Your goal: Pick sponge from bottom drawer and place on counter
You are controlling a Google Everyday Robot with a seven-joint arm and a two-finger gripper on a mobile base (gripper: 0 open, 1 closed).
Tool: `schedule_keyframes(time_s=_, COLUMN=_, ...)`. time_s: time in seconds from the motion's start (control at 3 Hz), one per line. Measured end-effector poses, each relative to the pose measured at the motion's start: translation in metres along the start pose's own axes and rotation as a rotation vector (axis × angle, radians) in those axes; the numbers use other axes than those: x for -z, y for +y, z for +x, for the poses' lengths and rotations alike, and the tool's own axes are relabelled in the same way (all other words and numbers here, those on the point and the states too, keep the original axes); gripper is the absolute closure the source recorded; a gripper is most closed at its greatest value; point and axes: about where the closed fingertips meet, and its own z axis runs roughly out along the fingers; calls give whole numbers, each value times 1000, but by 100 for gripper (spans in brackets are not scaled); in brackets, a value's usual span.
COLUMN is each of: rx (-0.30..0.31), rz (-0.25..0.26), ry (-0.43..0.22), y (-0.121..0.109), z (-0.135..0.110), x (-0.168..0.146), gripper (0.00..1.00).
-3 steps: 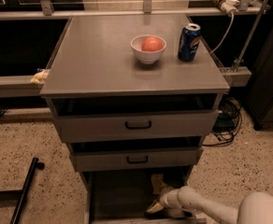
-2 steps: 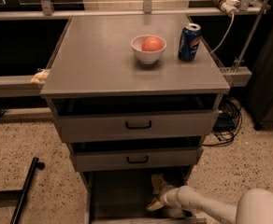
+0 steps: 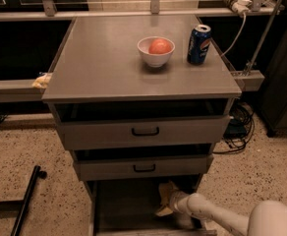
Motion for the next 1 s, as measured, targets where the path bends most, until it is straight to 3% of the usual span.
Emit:
schedule_keyframes(time_s=0.33, rx=-63, rz=24, ry=4, y=-12, z=8, x=-2, gripper=12)
schedule_keyframes(time_s=1.0, rx=-162, rz=48, ry=38, y=-26, z=30, x=-9, gripper=12)
